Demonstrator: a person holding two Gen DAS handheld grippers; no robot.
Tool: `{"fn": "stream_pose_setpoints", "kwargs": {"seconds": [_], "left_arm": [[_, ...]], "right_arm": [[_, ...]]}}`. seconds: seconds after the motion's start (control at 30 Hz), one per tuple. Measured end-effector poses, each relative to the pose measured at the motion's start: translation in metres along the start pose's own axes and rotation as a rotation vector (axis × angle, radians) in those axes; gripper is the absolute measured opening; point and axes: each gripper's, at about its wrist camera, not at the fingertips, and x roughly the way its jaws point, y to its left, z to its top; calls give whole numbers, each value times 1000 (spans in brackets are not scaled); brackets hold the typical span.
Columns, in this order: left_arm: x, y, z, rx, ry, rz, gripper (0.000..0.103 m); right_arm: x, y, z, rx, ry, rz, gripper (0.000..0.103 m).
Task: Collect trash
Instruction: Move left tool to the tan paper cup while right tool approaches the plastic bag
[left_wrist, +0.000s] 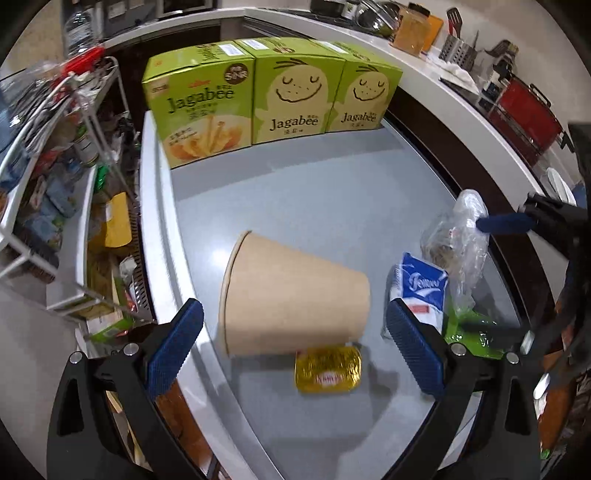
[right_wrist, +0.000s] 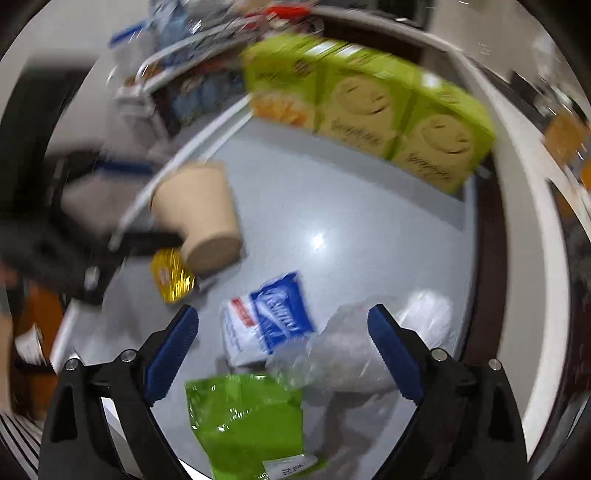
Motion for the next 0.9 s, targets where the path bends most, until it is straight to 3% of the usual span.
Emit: {"fn": "stream_pose_setpoints", "kwargs": {"seconds": [0.2,0.33,0.43,0.47,0.53,0.6,0.67,0.77,0.83,0.9], "left_arm": [[6,0,6,68,43,-60,100],[8,4,7,69,46,8,100],[7,16,1,-4,57,-37,100],[4,18,-1,-21,47,-44,100],[-5,21,-7,-45,10,-32,100],[-10,23,-9,-72,-8,-26,100],[-14,23,-7,-86,-28,-41,100],[-12,18,2,-67,-36,-25,100],[-14,15,5,-54,-47,-17,100],[-15,12,5,-50,-52,-20,100]], "right_arm": [[26,38,4,-276,44,-71,91],[29,43,14,-361,73,-114,91],[24,23,15,-218,157,-14,91],[15,19,18,-169,113,43,91],[-9,8,17,-107,11,72,92],[-27,-14,19,12,-55,-25,97],[-29,-35,22,109,-64,-127,98],[-13,-54,26,160,4,-170,98],[0,-68,24,286,80,-156,98],[4,-68,25,327,91,-184,99]]}}
